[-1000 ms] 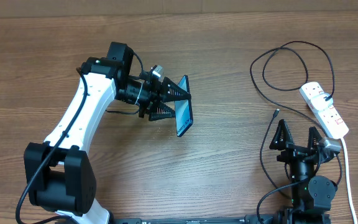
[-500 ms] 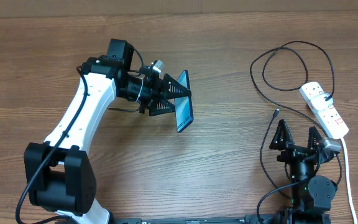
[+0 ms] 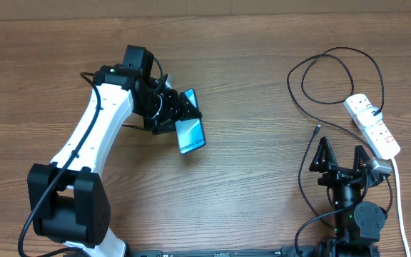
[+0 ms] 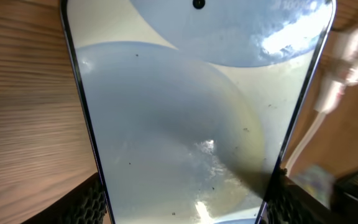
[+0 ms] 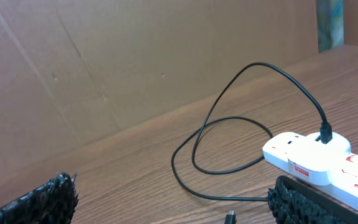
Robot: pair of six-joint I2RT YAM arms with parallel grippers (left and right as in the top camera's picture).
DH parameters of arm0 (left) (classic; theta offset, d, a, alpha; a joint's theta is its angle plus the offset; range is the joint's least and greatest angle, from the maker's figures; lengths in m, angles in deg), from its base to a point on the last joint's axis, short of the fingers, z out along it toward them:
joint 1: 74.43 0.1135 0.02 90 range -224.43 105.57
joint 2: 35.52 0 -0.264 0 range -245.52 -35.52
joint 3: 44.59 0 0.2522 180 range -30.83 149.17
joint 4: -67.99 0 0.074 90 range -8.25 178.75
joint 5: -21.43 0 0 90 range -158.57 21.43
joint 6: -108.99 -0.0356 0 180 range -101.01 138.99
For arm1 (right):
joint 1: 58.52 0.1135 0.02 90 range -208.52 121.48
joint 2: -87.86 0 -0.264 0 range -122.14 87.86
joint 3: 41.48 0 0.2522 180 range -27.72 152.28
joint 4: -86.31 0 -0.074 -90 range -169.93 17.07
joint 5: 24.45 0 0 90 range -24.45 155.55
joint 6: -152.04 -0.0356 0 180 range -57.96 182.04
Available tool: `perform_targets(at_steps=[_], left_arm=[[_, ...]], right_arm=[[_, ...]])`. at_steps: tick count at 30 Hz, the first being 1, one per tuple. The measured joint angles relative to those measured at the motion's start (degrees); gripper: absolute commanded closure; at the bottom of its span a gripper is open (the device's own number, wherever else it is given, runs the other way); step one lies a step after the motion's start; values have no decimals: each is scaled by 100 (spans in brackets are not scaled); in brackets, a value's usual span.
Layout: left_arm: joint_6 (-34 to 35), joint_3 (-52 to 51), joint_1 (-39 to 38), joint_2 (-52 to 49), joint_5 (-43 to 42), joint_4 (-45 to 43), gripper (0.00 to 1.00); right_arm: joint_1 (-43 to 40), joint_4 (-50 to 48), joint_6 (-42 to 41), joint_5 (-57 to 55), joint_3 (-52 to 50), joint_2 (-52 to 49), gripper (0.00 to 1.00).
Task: Plug charger to phone and switch on socket
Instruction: 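Rotate the held phone so its bottom edge faces right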
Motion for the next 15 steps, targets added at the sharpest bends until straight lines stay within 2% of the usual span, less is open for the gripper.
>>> perform_targets(at_steps=[9,15], left_arm=[[302,0,-280,0,1272,24,60],[555,0,-549,0,1672,76,60]], right_arm=[[-2,0,2,0,0,0,0],[-2,-2,0,2,0,0,0]])
